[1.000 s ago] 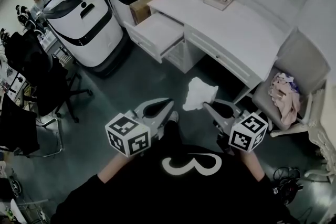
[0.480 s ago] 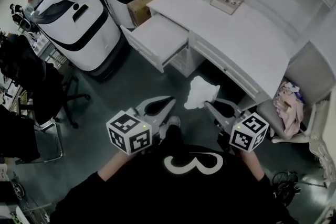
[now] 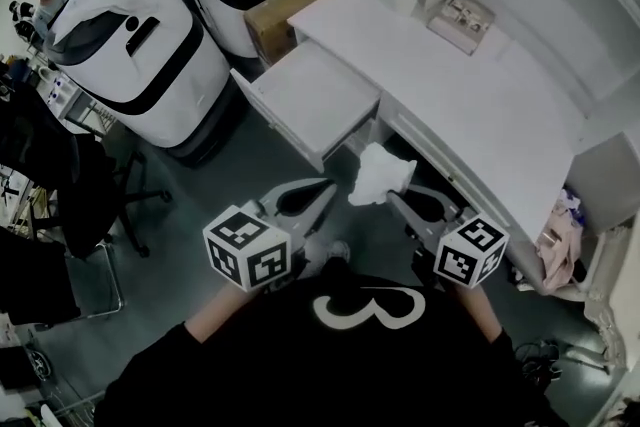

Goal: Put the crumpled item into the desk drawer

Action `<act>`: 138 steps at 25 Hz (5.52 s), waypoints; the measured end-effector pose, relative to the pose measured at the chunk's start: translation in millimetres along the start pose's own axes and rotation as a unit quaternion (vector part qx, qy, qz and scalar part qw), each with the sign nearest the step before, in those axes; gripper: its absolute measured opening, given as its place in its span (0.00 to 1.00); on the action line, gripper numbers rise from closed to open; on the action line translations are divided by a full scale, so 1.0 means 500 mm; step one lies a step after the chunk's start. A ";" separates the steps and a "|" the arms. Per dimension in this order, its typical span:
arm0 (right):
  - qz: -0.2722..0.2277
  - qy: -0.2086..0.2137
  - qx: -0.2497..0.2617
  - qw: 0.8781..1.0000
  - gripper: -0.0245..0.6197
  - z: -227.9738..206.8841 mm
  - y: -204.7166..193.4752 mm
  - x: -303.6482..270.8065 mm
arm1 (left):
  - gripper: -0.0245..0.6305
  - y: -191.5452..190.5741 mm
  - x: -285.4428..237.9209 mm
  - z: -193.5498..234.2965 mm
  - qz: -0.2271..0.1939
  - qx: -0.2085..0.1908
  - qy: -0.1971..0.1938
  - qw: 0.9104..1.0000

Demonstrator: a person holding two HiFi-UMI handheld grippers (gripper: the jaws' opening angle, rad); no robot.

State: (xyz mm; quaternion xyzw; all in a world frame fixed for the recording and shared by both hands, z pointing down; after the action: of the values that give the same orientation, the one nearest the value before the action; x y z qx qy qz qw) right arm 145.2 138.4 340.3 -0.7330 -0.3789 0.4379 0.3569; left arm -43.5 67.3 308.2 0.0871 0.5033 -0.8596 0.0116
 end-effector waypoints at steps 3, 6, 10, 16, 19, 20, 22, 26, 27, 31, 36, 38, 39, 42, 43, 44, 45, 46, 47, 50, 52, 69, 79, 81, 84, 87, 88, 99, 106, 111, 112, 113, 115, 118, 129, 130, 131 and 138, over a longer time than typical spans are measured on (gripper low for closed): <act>0.007 0.003 0.000 1.000 0.11 -0.014 0.034 -0.078 | 0.05 0.033 -0.003 0.076 -0.002 0.006 0.004 1.000; 0.015 0.008 0.005 1.000 0.11 -0.024 0.057 -0.146 | 0.05 0.056 -0.001 0.140 -0.005 0.009 0.011 1.000; 0.021 0.011 0.013 1.000 0.11 -0.026 0.079 -0.216 | 0.05 0.076 0.008 0.206 -0.009 0.013 0.019 1.000; 0.023 0.008 0.025 0.999 0.11 -0.037 0.101 -0.270 | 0.05 0.093 0.016 0.262 -0.016 0.014 0.030 0.999; 0.022 0.007 0.031 0.999 0.11 -0.041 0.112 -0.286 | 0.05 0.099 0.019 0.273 -0.021 0.014 0.033 0.999; 0.021 0.008 0.034 0.999 0.11 -0.041 0.115 -0.291 | 0.05 0.101 0.021 0.276 -0.022 0.013 0.034 0.999; 0.019 0.008 0.041 0.999 0.11 -0.040 0.122 -0.301 | 0.05 0.102 0.024 0.284 -0.022 0.012 0.039 0.999; 0.023 0.010 0.057 0.998 0.11 -0.045 0.130 -0.325 | 0.05 0.103 0.027 0.302 -0.024 0.015 0.051 0.998; 0.025 0.011 0.058 0.998 0.11 -0.048 0.131 -0.331 | 0.05 0.103 0.025 0.307 -0.024 0.017 0.053 0.998; 0.035 0.012 0.062 0.997 0.11 -0.069 0.136 -0.364 | 0.05 0.102 0.014 0.331 -0.023 0.024 0.061 0.998; 0.058 0.017 0.058 0.997 0.11 -0.102 0.145 -0.425 | 0.05 0.106 0.005 0.379 -0.022 0.043 0.077 0.996; 0.068 0.018 0.057 0.996 0.11 -0.114 0.152 -0.456 | 0.05 0.112 0.002 0.403 -0.022 0.050 0.082 0.995; 0.074 0.018 0.058 0.995 0.11 -0.119 0.155 -0.472 | 0.05 0.115 0.000 0.416 -0.022 0.054 0.085 0.995; 0.090 0.023 0.060 0.994 0.11 -0.132 0.164 -0.521 | 0.05 0.123 -0.003 0.453 -0.023 0.066 0.095 0.993; 0.095 0.024 0.062 0.993 0.11 -0.136 0.166 -0.537 | 0.05 0.126 -0.004 0.465 -0.024 0.070 0.098 0.992; 0.101 0.026 0.065 0.992 0.11 -0.141 0.167 -0.554 | 0.05 0.128 -0.004 0.477 -0.025 0.073 0.101 0.992; 0.108 0.028 0.068 0.991 0.11 -0.145 0.167 -0.570 | 0.05 0.130 -0.004 0.489 -0.026 0.076 0.105 0.991; 0.114 0.029 0.071 0.990 0.11 -0.148 0.166 -0.586 | 0.05 0.130 -0.004 0.500 -0.028 0.080 0.108 0.991; 0.121 0.031 0.073 0.989 0.11 -0.151 0.165 -0.602 | 0.05 0.130 -0.003 0.511 -0.029 0.084 0.111 0.990; 0.139 0.036 0.082 0.986 0.11 -0.154 0.161 -0.651 | 0.05 0.131 0.002 0.547 -0.034 0.092 0.120 0.988; 0.150 0.039 0.088 0.984 0.11 -0.155 0.155 -0.683 | 0.05 0.128 0.007 0.571 -0.036 0.098 0.127 0.986; 0.244 0.037 0.109 0.963 0.11 -0.201 0.050 -0.896 | 0.05 0.088 0.041 0.700 -0.041 0.148 0.170 0.973; 0.291 0.028 0.131 0.947 0.11 -0.239 -0.015 -0.996 | 0.05 0.079 0.042 0.748 -0.037 0.171 0.192 0.966; 0.301 0.023 0.132 0.944 0.11 -0.249 -0.030 -1.013 | 0.05 0.077 0.042 0.758 -0.037 0.175 0.194 0.965; 0.317 0.014 0.135 0.939 0.11 -0.268 -0.052 -1.036 | 0.05 0.071 0.040 0.772 -0.036 0.182 0.197 0.963; 0.331 0.006 0.135 0.934 0.11 -0.287 -0.073 -1.056 | 0.05 0.063 0.036 0.784 -0.035 0.190 0.199 0.961; 0.335 0.003 0.135 0.932 0.11 -0.293 -0.079 -1.063 | 0.05 0.061 0.035 0.788 -0.035 0.191 0.199 0.961; 0.383 -0.017 0.131 0.914 0.11 -0.331 -0.131 -1.115 | 0.05 0.052 0.036 0.817 -0.034 0.203 0.200 0.958; 0.409 -0.034 0.136 0.902 0.11 -0.347 -0.157 -1.133 | 0.05 0.045 0.039 0.828 -0.032 0.208 0.203 0.956; 0.423 -0.041 0.136 0.895 0.13 -0.353 -0.168 -1.140 | 0.05 0.041 0.049 0.830 -0.033 0.211 0.208 0.955; 0.424 -0.043 0.136 0.894 0.15 -0.353 -0.169 -1.140 | 0.05 0.040 0.051 0.830 -0.033 0.211 0.209 0.954; 0.426 -0.044 0.137 0.893 0.17 -0.354 -0.169 -1.139 | 0.05 0.039 0.053 0.829 -0.034 0.212 0.209 0.954; 0.426 -0.049 0.138 0.893 0.18 -0.354 -0.169 -1.139 | 0.05 0.039 0.057 0.828 -0.035 0.212 0.211 0.954; 0.420 -0.057 0.136 0.895 0.25 -0.355 -0.161 -1.137 | 0.05 0.040 0.061 0.825 -0.037 0.210 0.211 0.954; 0.380 -0.043 0.128 0.915 0.32 -0.321 -0.103 -1.070 | 0.05 0.044 0.064 0.774 -0.040 0.200 0.195 0.959; 0.372 -0.041 0.126 0.919 0.32 -0.314 -0.091 -1.059 | 0.05 0.047 0.064 0.765 -0.040 0.196 0.193 0.961; 0.361 -0.040 0.125 0.923 0.32 -0.307 -0.076 -1.047 | 0.05 0.050 0.064 0.758 -0.040 0.192 0.191 0.962; 0.252 0.005 0.123 0.960 0.26 -0.229 0.044 -0.920 | 0.05 0.067 0.064 0.684 -0.049 0.160 0.178 0.970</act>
State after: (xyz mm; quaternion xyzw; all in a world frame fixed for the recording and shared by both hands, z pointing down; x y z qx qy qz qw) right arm 103.7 -292.8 533.9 -0.7573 -0.1232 0.5530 0.3249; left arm -118.6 -243.6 437.5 0.2142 0.3571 -0.8992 -0.1346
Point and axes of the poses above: the fingertips, and each gripper's own axes: x backward along the fingers, z to its left, y out of its top, the point moved 7 cm from there along x, backward along the fingers, and after that the axes turned 15 degrees about -y, right-handed, at the moved point
